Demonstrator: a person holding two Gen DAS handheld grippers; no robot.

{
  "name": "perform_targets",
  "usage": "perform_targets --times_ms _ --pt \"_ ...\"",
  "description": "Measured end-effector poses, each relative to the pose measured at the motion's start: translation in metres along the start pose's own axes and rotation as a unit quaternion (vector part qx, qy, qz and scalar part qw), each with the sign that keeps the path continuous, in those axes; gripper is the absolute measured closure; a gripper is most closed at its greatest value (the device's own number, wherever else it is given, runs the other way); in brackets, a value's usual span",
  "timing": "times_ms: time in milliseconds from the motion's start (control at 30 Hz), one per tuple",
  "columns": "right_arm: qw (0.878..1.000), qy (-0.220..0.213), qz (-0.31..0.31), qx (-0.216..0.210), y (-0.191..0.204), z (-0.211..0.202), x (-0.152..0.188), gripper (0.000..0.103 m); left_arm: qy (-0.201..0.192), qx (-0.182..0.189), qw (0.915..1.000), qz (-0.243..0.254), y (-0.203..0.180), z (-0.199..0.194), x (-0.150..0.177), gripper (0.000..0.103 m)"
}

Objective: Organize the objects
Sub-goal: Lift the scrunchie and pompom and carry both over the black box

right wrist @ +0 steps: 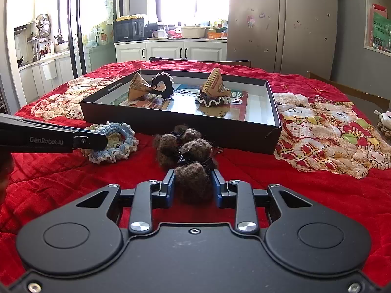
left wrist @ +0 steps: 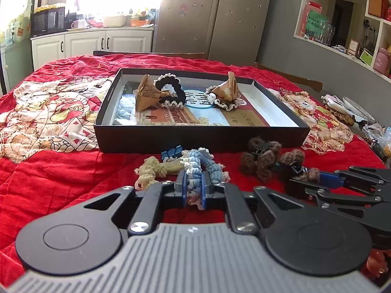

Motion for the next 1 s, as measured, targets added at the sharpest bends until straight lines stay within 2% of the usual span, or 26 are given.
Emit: perform_targets --times_ms 667,1000 --pt "0.999 -0.042 -0.004 -0.007 0.004 -0.029 -0.019 0.074 -0.048 0.033 0.9983 0.008 -0.005 -0.032 -0.025 0.09" --pt "0.997 -0.077 -0.017 0.0 0.009 -0.039 -0.049 0.074 -0.086 0.018 0.9959 0.02 -0.005 -0.039 -0.055 0.09"
Point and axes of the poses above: each gripper's, at about its wrist camera, not at the fingertips, and z roughly the way its jaws point, y to its left, x to its underside, the point moved 1 cm from there along z, roughly the way its jaws point, and after that the axes turned 13 degrees about z, right-handed, at the moved point
